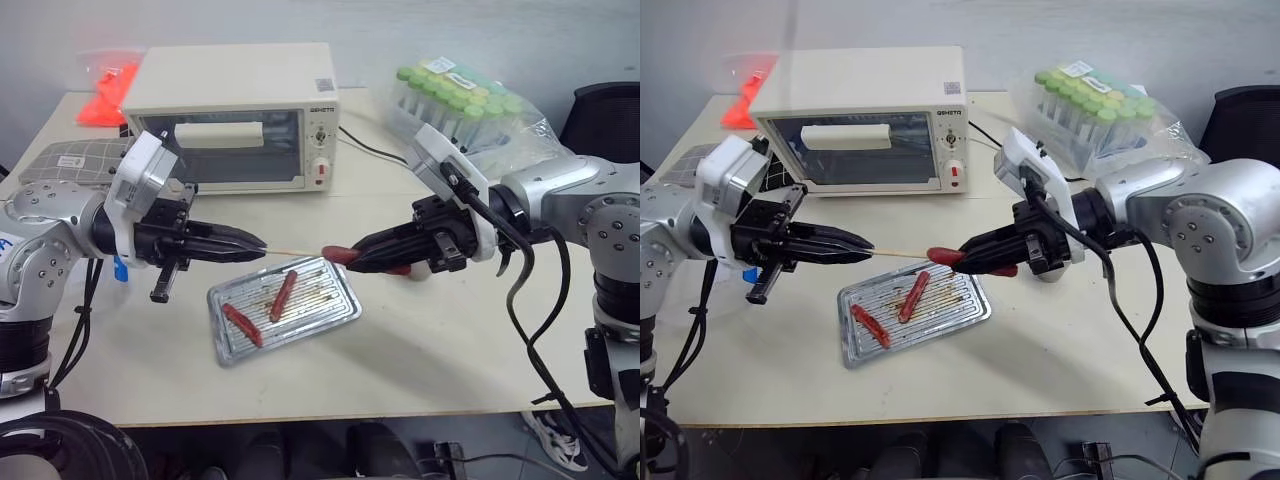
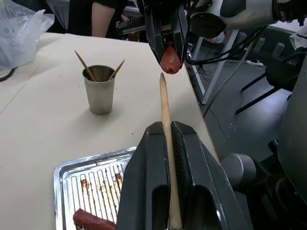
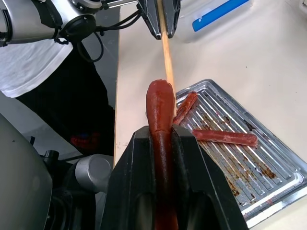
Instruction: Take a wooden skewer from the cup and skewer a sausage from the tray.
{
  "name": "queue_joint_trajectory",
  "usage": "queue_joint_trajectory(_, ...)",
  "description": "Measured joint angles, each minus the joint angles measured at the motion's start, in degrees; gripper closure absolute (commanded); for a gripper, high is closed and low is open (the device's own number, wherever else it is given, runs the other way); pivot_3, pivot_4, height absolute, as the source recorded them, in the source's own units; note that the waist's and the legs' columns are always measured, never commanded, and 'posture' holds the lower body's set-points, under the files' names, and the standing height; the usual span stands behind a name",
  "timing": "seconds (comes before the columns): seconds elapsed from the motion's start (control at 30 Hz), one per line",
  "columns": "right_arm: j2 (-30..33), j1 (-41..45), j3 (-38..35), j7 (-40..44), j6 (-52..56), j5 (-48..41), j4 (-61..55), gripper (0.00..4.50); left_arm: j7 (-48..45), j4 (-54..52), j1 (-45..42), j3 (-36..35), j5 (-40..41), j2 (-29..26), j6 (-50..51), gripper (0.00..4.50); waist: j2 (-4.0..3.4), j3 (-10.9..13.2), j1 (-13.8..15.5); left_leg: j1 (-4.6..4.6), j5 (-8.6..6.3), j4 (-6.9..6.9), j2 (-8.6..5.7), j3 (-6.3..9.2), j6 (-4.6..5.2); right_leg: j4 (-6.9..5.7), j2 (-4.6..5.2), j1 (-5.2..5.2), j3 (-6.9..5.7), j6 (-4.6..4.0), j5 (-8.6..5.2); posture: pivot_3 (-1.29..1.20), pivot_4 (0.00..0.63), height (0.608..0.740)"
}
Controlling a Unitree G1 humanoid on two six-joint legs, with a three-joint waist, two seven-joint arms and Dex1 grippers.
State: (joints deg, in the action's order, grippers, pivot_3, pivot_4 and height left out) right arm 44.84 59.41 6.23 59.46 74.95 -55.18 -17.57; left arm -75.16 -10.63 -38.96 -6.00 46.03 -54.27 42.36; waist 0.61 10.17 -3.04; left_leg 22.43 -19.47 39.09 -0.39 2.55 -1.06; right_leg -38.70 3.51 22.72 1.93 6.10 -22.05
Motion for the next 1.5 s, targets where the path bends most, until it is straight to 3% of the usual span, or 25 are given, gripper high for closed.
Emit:
queue_joint_trajectory(0.43,0.16,-0.28,3.57,2.47,-3.71,3.93,-0.06,4.20,-0.15,0.04,-0.81,1.59,-0.66,0.14,0.65,4.50,0.00,0.00,0.00,0.00,0.00,0.01,0.00,0.00,0.00,-0.03,0.00,0.00,-0.01,0.00,0.00,0.00,0.150,0.740)
queue_joint_trajectory(0.67,-0.62,-0.04,8.94,3.34,-4.93,7.52,0.93,4.20,-0.92,0.20,-3.81,5.63,-3.24,2.87,-0.24,4.50,0.00,0.00,0.01,0.01,0.00,0.04,-0.02,0.00,0.00,-0.04,0.00,0.00,0.00,0.00,0.00,0.00,0.150,0.740)
queue_joint_trajectory(0.93,-2.64,1.11,10.00,3.33,-4.90,8.32,1.76,4.20,-1.10,0.27,-4.44,7.35,-5.06,4.63,-1.19,4.50,0.00,0.00,-0.09,0.01,0.00,0.05,-0.02,0.04,0.00,-0.08,0.00,0.05,-0.02,0.00,0.00,0.00,0.150,0.740)
queue_joint_trajectory(1.5,0.57,1.00,8.76,3.62,-4.91,11.25,3.65,4.20,-4.55,1.81,-0.25,1.32,-5.41,-2.99,-1.34,4.50,0.00,0.00,-0.02,0.01,0.00,0.04,-0.02,0.04,0.00,-0.07,0.00,0.06,-0.01,0.00,0.00,0.00,0.150,0.740)
